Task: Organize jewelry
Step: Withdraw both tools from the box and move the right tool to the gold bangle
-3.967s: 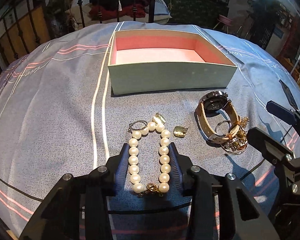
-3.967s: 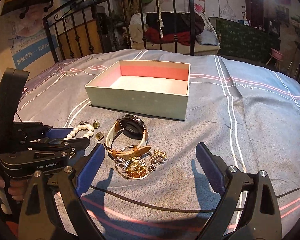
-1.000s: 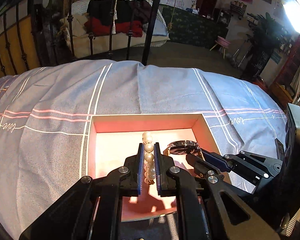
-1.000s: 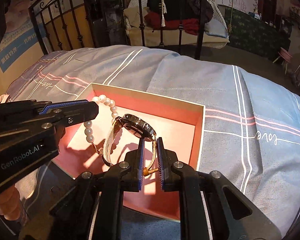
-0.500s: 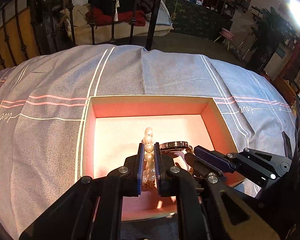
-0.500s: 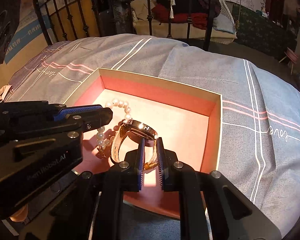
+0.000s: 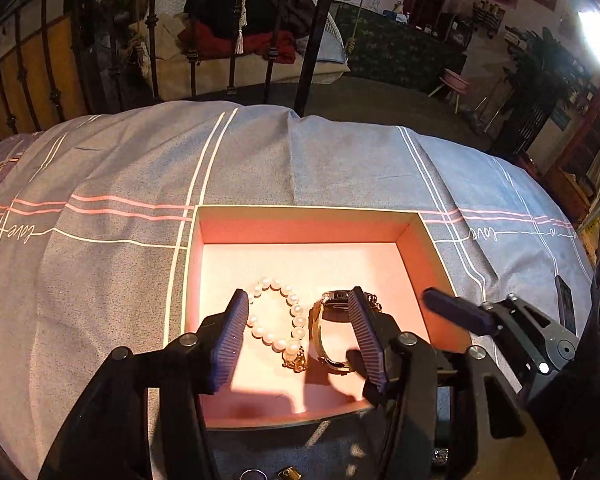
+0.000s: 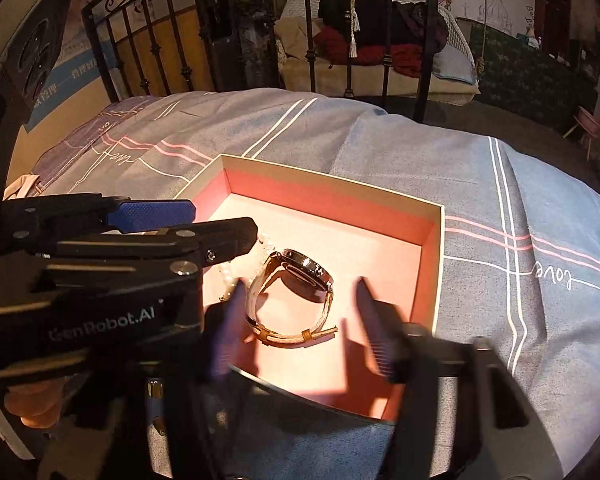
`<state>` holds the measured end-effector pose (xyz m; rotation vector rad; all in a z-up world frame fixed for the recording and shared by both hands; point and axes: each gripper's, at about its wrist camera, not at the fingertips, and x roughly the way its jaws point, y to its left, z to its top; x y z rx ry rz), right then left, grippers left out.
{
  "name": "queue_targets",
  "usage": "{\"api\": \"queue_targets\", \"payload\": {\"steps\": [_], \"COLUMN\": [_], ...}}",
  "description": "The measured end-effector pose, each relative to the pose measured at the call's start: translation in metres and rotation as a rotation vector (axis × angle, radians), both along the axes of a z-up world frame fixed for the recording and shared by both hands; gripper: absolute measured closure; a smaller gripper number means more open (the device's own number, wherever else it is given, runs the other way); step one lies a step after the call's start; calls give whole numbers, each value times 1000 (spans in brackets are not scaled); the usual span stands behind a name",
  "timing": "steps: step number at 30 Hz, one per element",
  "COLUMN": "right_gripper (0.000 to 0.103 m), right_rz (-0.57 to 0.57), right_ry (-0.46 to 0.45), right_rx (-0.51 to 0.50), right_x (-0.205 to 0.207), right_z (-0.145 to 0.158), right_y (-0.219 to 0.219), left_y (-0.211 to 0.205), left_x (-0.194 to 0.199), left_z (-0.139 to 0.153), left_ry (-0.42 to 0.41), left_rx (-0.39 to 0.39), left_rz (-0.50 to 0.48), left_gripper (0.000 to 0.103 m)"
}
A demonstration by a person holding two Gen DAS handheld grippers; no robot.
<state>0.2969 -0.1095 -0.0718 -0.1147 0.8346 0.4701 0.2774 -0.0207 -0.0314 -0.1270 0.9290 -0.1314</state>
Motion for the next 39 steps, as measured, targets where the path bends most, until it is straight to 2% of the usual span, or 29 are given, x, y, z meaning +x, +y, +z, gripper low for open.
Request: {"api": "queue_targets", "payload": {"steps": [6,9,13,15,17,22,24,29,35,39], "right_gripper": [11,9,10,17,29,45,46,45,41,48], "right_rz": [-36,-74,-97,-103,-98,-75,-61,-55,-34,-23], "right_ry": [-107,-126,-85,-53,-6,32,43,65,24,23], "right_rx": [27,45,88,119,135,105,115,66,-19,-12], "right_x": [-39,-66,-102,-122,-136,-155,-155,-149,-143,-143], "right_z": [26,27,7,-6,-18,-34,-35,-41,-47,-47], "right_y": [-14,-30,-53,-62,-68,-64,-61,-48,-30,-30], "left_y": [10,14,25,31,34,31,29,23,19,16], "left_x": [-35,-63,-98,-109,-118,-124,-123,-116,-105,-104], "left_z": [15,7,-21,-35,-46,-54,-56,-61,-65,-65], "left_ry": [-55,-52,-4,22,43,29,26,25,25,24], "left_rx": [-29,-11,3,8,24,102,120,172,193,196], "left_rz": [-13,-38,-14,-6,-11,-27,-39,-56,-68,-76], "left_gripper": [22,16,16,17,17,18,19,20,20,20]}}
